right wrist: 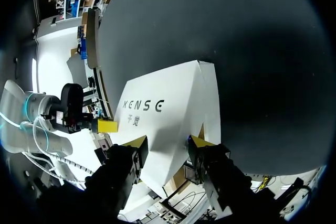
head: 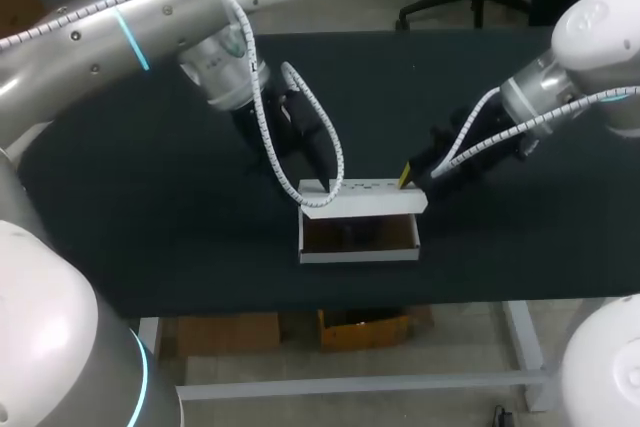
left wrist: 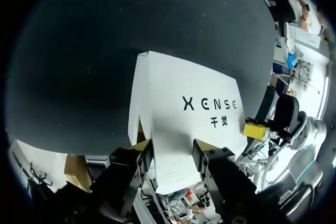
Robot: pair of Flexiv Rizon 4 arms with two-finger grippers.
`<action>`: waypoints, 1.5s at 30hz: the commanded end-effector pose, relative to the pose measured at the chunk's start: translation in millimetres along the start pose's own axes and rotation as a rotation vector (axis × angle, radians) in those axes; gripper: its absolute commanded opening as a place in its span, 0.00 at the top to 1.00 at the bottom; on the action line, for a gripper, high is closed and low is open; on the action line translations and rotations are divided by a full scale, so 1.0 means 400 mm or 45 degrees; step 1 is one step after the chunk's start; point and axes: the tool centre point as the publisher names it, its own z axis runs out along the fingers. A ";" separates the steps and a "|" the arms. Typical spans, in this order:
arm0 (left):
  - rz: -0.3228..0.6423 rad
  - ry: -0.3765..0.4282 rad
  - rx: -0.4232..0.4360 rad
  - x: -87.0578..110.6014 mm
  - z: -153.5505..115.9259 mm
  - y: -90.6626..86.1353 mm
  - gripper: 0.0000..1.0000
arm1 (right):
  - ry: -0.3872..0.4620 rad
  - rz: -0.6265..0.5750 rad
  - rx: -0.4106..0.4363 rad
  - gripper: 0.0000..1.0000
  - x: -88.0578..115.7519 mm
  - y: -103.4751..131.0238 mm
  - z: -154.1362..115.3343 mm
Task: Assemble the packaging by folding the flat box into shape, placing the metal phone stand inside, and closing the box properly
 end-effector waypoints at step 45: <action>-0.051 -0.030 -0.098 0.021 -0.015 -0.023 0.50 | 0.021 0.016 0.028 0.51 0.033 0.036 -0.016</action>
